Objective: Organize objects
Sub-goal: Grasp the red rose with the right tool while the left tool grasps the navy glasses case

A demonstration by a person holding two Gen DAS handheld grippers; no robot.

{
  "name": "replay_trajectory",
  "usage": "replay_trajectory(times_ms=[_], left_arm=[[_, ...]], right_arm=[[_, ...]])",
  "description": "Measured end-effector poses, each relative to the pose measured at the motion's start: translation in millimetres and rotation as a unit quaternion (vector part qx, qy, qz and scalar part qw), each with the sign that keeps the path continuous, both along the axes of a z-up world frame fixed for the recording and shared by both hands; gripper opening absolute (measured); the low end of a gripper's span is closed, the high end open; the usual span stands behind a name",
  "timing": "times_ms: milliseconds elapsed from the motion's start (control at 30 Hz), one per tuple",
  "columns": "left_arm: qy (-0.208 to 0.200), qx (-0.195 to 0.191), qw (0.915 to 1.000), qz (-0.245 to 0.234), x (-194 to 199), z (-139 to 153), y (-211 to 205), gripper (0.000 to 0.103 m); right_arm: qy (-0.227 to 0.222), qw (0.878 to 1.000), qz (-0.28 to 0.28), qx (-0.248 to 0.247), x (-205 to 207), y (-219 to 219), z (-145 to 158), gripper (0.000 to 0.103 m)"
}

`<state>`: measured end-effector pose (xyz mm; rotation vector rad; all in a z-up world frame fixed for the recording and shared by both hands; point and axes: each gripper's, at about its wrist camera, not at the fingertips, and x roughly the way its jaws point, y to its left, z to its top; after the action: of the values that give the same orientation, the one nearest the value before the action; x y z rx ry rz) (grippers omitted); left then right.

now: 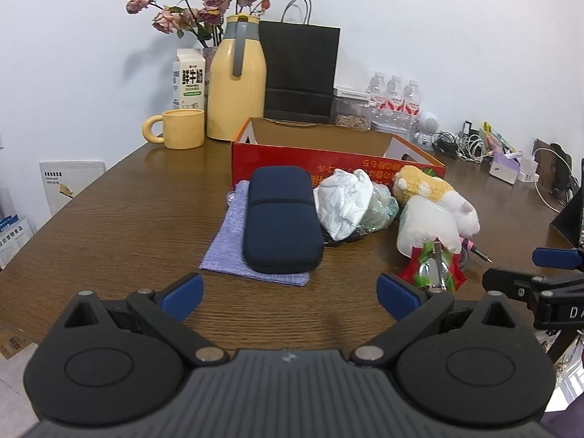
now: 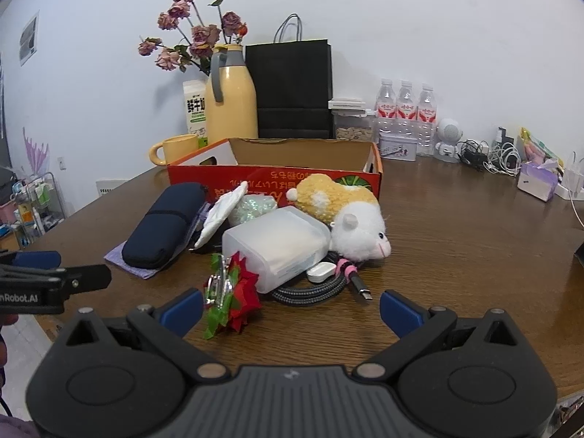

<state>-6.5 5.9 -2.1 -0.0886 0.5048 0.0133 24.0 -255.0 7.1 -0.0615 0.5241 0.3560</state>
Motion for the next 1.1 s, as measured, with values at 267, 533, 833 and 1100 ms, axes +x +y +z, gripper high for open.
replay_trajectory(times_ms=[267, 533, 833, 1100], left_arm=[[0.0, -0.004, 0.9998, 0.019, -3.0, -1.3, 16.3, 0.103], [0.004, -0.01, 0.9994, 0.033, -4.4, -5.5, 30.9, 0.103], [0.007, -0.015, 0.9994, 0.029, -3.5, -7.7, 32.4, 0.103], [0.009, -0.009, 0.9997, 0.022, 15.4, 4.8, 26.3, 0.103]], right_arm=[[0.005, 0.999, 0.031, -0.015, 11.3, 24.9, -8.2, 0.096], [0.039, 0.998, 0.046, -0.009, 33.0, 48.0, -22.9, 0.058], [0.037, 0.998, 0.053, 0.012, 29.8, 42.6, -24.8, 0.033], [-0.012, 0.996, 0.084, 0.026, 19.1, 32.4, -2.8, 0.032]])
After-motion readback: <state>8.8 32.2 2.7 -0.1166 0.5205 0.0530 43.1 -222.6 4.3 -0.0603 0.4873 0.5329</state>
